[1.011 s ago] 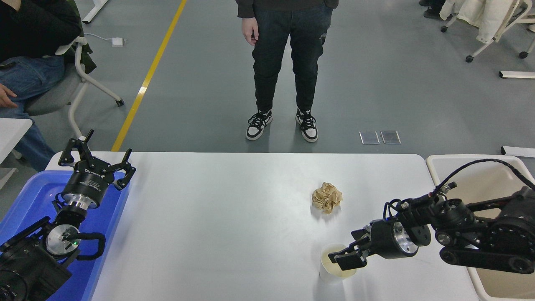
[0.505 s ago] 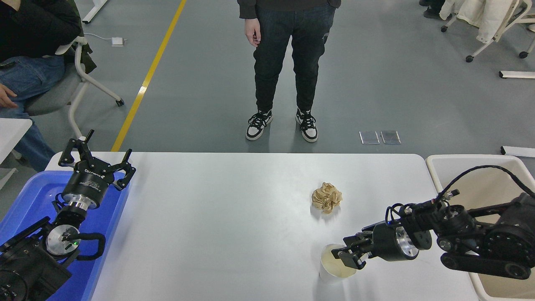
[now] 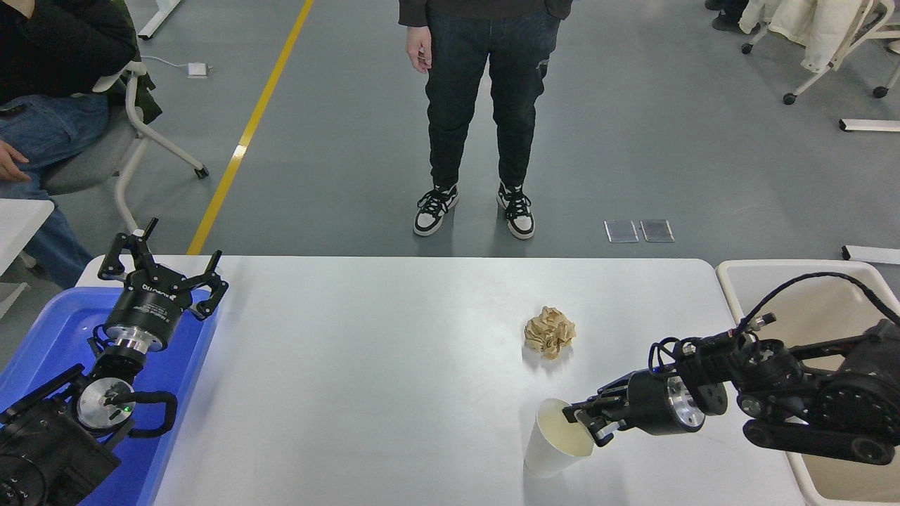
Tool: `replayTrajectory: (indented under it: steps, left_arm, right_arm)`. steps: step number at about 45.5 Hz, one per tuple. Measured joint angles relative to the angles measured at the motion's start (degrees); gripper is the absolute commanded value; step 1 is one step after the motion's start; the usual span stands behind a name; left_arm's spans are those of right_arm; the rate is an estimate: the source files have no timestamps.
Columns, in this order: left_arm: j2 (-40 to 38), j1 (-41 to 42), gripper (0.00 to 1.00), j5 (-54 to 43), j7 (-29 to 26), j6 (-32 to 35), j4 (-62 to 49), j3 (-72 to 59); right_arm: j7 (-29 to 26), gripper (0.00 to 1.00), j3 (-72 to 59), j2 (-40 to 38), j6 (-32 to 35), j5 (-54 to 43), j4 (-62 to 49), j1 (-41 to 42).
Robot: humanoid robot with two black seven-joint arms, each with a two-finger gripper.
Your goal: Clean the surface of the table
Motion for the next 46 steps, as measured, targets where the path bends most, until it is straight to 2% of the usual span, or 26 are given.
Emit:
replayTrajectory:
  steps: [7,17,30,46]
  left_arm:
    - [-0.02,0.00,1.00,0.00,0.00,0.00,0.00,-0.01]
    - [-0.02,-0.01,1.00,0.00,0.00,0.00,0.00,-0.01]
    - [0.01,0.00,1.00,0.00,0.00,0.00,0.00,0.00]
    - [0.00,0.01,1.00,0.00,0.00,0.00,0.00,0.01]
  right_arm:
    - [0.96,0.00,0.21,-2.30,0.10,0.79,1.73,3.35]
    - [2.00,0.00,0.41,-8.65,2.48,5.26,6.23,12.38]
    - [2.40,0.00,3.88,-19.40,12.03,9.89,13.15,22.42]
    - [2.48,0.00,12.01,-26.90,22.43,12.06,16.74,25.68]
